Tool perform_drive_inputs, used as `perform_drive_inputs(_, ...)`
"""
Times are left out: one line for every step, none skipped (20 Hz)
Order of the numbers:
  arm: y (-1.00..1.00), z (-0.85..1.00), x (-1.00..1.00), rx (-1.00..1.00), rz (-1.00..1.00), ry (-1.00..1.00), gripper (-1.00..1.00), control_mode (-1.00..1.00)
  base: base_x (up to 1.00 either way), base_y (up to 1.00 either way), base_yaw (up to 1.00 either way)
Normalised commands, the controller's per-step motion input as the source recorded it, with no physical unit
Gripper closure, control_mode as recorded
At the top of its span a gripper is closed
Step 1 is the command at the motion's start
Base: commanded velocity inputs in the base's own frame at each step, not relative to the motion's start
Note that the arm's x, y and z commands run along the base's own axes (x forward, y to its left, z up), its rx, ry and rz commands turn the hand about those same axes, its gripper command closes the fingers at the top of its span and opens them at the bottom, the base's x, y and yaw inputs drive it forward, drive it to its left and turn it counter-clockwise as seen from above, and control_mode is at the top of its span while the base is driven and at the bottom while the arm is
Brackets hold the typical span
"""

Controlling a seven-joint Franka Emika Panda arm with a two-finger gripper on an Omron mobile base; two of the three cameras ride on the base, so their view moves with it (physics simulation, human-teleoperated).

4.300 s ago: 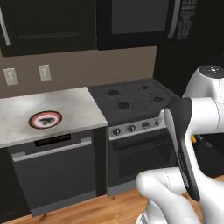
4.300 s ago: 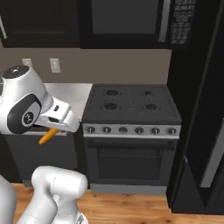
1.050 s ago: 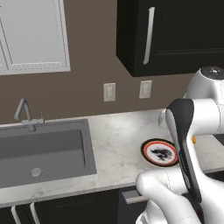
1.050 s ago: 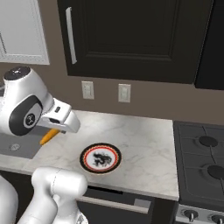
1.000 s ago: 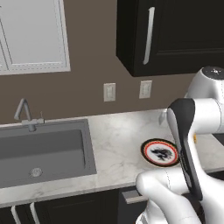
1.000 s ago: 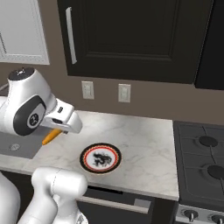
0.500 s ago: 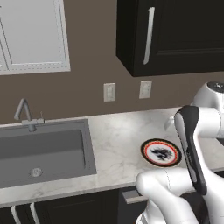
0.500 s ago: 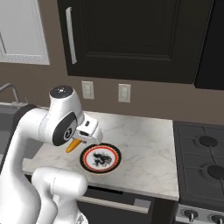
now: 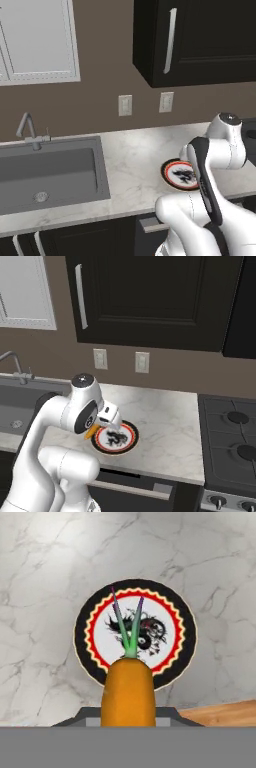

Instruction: Pick carrot from the fridge and place it on the plate on the counter.

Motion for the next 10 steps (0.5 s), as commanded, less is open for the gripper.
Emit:
perform_drive_inputs(0.0,-0.53,0.45,0.0,0.0,0.04,1.0,-1.0,0.0,0.0,0.0)
perform_drive_inputs(0.0,-0.51,0.42,0.0,0.0,0.04,1.0,-1.0,0.0,0.0,0.0)
perform_drive_inputs(0.0,-0.49,0.43,0.0,0.0,0.04,1.0,-1.0,0.0,0.0,0.0)
perform_drive_inputs(0.0,-0.47,0.45,0.0,0.0,0.03,1.0,-1.0,0.0,0.0,0.0)
perform_drive_inputs(0.0,-0.43,0.5,0.0,0.0,0.04,1.0,-1.0,0.0,0.0,0.0)
perform_drive_inputs(0.0,-0.4,0.57,0.0,0.0,0.04,1.0,-1.0,0.0,0.0,0.0)
perform_drive_inputs(0.0,-0.41,0.61,0.0,0.0,0.03,1.0,-1.0,0.0,0.0,0.0)
perform_drive_inputs(0.0,-0.44,0.62,0.0,0.0,0.03,1.0,-1.0,0.0,0.0,0.0)
perform_drive_inputs(0.0,-0.44,0.63,0.0,0.0,0.03,1.0,-1.0,0.0,0.0,0.0)
perform_drive_inputs(0.0,-0.44,0.65,0.0,0.0,0.03,1.0,-1.0,0.0,0.0,0.0)
